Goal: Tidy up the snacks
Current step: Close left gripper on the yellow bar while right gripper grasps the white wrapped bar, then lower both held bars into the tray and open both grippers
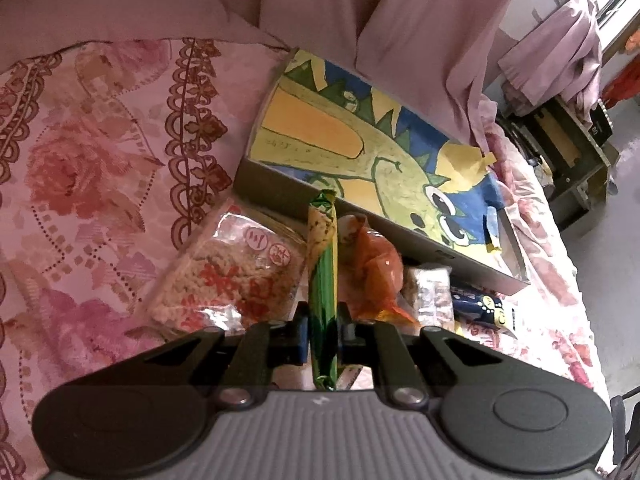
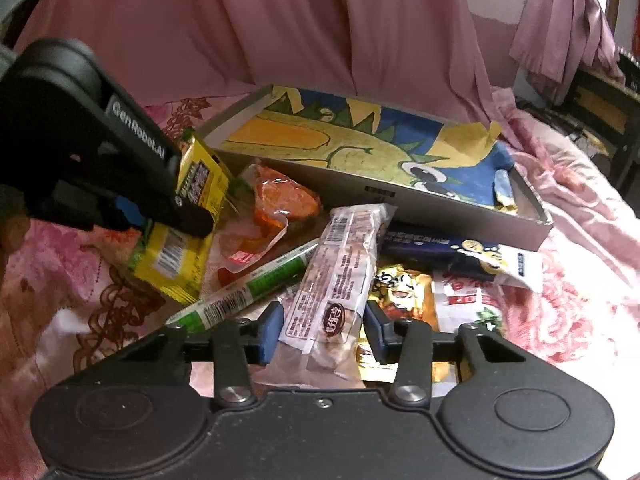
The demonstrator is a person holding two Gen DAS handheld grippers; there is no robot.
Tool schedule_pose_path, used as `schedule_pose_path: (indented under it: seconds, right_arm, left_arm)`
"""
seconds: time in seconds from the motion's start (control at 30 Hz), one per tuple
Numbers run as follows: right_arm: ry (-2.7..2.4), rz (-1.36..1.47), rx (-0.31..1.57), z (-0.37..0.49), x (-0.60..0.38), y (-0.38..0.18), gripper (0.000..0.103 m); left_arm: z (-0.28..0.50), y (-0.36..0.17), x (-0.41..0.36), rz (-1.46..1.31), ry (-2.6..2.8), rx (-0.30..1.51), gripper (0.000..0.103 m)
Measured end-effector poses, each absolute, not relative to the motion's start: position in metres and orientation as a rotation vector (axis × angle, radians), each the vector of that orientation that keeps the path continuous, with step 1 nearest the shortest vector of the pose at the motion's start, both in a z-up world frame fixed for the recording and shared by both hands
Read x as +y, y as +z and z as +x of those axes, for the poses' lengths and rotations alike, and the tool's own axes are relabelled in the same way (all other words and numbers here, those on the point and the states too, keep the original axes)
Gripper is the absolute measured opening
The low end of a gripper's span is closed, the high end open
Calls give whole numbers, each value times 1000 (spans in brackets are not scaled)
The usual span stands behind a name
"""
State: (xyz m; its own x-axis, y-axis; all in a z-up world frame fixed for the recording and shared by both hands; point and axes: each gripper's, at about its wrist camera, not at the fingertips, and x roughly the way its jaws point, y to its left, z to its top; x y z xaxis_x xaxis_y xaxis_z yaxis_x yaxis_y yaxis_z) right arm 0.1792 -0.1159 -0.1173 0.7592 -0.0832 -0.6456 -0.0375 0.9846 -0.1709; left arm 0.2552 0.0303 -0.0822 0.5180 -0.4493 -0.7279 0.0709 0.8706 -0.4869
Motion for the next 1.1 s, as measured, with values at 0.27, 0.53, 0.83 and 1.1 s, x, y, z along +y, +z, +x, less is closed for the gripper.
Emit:
schedule_pose_path:
  seconds: [0.27, 0.53, 0.83, 1.1]
  right_arm:
    - [-23, -359, 634, 154, -107, -111, 42]
    - [-52, -559, 484, 138, -98, -105, 41]
    - [19, -531, 362, 177, -105, -73, 41]
    - [75, -585, 265, 245, -115, -61, 41]
  left_arm:
    - [240, -67, 30, -434, -351, 947, 13]
    - [234, -48, 25, -386, -358, 836, 13]
    - [272, -28, 26, -399, -319, 677, 13]
    - [325, -37, 33, -517, -307, 631, 13]
